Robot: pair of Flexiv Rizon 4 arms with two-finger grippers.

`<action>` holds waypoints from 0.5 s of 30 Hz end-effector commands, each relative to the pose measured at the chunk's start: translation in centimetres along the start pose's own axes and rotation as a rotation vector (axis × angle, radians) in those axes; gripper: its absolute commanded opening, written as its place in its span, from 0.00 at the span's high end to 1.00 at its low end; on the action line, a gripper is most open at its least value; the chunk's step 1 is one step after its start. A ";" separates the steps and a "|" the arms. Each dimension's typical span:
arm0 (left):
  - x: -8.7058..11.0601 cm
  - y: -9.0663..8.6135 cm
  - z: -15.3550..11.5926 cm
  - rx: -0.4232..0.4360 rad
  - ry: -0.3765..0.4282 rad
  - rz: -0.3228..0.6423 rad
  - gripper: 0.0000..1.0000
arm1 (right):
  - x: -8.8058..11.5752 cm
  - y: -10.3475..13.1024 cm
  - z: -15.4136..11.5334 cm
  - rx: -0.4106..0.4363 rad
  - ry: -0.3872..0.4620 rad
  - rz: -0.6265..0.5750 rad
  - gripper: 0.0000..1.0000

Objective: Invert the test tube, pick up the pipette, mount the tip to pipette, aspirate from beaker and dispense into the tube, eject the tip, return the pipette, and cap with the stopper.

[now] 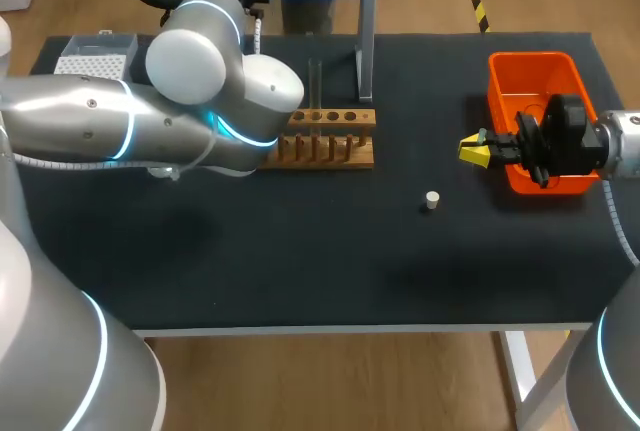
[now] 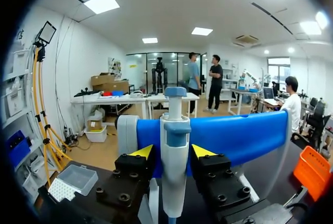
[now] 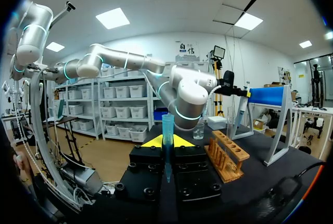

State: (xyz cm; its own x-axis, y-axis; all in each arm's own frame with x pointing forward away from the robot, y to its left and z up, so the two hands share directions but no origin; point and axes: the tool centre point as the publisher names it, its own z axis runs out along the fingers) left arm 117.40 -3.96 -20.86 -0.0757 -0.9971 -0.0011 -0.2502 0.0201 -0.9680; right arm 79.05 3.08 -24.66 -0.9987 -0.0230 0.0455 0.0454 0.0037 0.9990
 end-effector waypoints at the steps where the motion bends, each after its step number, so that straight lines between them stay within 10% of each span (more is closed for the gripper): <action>1: 0.2 0.2 0.5 0.004 -0.006 -0.002 0.67 | 0.0 0.0 -0.1 0.001 0.001 0.000 1.00; 4: 0.1 0.3 0.5 0.003 -0.006 -0.002 0.68 | 0.0 0.0 -0.1 0.001 0.001 0.000 1.00; 8: 0.1 0.3 0.5 0.003 -0.005 -0.003 1.00 | 0.0 0.0 -0.1 0.001 0.001 0.000 1.00; 15: -0.1 -0.2 0.3 0.009 -0.010 -0.001 1.00 | 0.0 0.0 -0.1 0.001 0.001 0.000 1.00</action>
State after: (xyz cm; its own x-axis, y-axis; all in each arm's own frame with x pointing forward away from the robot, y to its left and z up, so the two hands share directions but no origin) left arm 117.56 -3.77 -20.78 -0.0695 -0.9976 -0.0028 -0.2445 0.0197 -0.9694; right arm 79.06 3.08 -24.66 -0.9987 -0.0230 0.0455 0.0454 0.0037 0.9990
